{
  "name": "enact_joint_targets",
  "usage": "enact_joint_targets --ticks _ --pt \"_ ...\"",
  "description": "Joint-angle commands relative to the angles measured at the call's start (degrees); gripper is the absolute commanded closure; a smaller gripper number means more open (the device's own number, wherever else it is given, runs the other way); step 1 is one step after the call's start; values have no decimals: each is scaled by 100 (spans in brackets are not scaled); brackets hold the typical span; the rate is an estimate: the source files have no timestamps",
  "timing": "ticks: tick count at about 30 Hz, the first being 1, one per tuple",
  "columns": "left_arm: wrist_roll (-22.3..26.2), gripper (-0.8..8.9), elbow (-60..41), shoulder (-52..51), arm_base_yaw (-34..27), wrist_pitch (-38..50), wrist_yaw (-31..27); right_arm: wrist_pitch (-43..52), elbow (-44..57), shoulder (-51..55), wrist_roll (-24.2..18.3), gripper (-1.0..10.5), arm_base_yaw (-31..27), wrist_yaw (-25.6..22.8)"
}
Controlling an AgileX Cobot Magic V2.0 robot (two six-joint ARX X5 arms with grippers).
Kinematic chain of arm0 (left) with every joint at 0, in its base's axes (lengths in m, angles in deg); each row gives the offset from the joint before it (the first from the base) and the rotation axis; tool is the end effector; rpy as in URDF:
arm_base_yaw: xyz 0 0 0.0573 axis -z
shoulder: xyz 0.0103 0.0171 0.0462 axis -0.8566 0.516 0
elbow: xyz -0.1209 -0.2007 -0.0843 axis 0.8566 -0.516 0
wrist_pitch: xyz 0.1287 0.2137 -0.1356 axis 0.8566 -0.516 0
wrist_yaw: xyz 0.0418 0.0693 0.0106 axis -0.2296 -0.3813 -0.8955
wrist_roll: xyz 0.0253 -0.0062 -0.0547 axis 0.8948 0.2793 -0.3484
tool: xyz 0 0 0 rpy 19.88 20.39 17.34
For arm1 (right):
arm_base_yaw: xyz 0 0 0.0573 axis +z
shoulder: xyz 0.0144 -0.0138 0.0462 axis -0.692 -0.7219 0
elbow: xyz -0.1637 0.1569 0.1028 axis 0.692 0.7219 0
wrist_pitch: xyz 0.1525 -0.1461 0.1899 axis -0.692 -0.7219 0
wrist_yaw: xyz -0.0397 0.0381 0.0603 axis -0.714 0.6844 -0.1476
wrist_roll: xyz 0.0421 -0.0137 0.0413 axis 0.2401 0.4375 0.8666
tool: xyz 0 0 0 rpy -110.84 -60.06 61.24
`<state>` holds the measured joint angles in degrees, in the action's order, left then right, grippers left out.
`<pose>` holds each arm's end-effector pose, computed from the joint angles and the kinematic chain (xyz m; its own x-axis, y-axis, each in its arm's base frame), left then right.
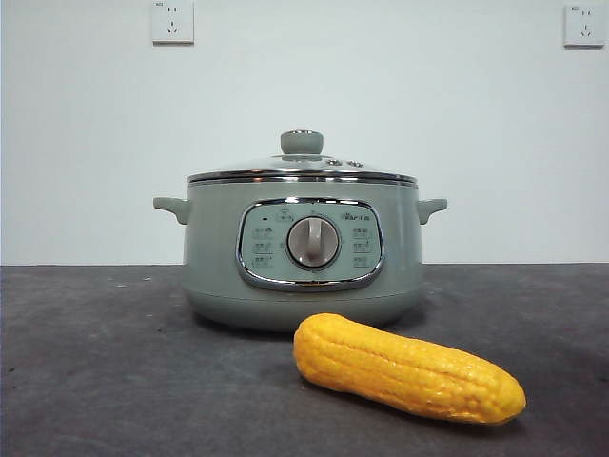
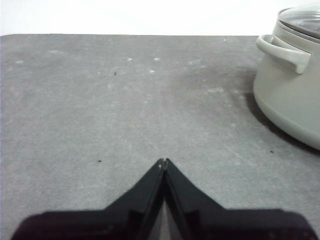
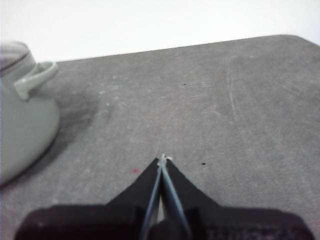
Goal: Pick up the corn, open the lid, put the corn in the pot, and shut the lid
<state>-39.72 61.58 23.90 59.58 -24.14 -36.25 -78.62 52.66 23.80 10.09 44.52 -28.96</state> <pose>0.1569 -0.0033 0.1425 0.9735 -0.0499 -0.2230 0.0388 0.9978 -0.0538 0.1539 0.0020 0.1536 0.9877 0.0101 -0.1562 0.0073 0.9938 0.1108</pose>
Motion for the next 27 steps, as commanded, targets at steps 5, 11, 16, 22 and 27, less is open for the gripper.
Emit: enact_joint_targets --ticks 5,11,16,22,27 --pt "-81 818 387 162 -7 0 581 -85 -599 -46 564 955 -4 -243" --pt "-310 819 1045 802 -7 -37 787 -529 -1449 -531 581 955 -4 -308" --pt "-334 819 1934 1622 -7 -619 905 -1349 -2411 -1187 577 955 -4 -306" --pt "-341 818 3075 2557 -7 -1534 1456 -2461 -3571 -1886 603 948 -4 -221" --pt "-339 818 3799 3158 -7 -2079 2540 -3333 -4227 -2243 750 948 -4 83"
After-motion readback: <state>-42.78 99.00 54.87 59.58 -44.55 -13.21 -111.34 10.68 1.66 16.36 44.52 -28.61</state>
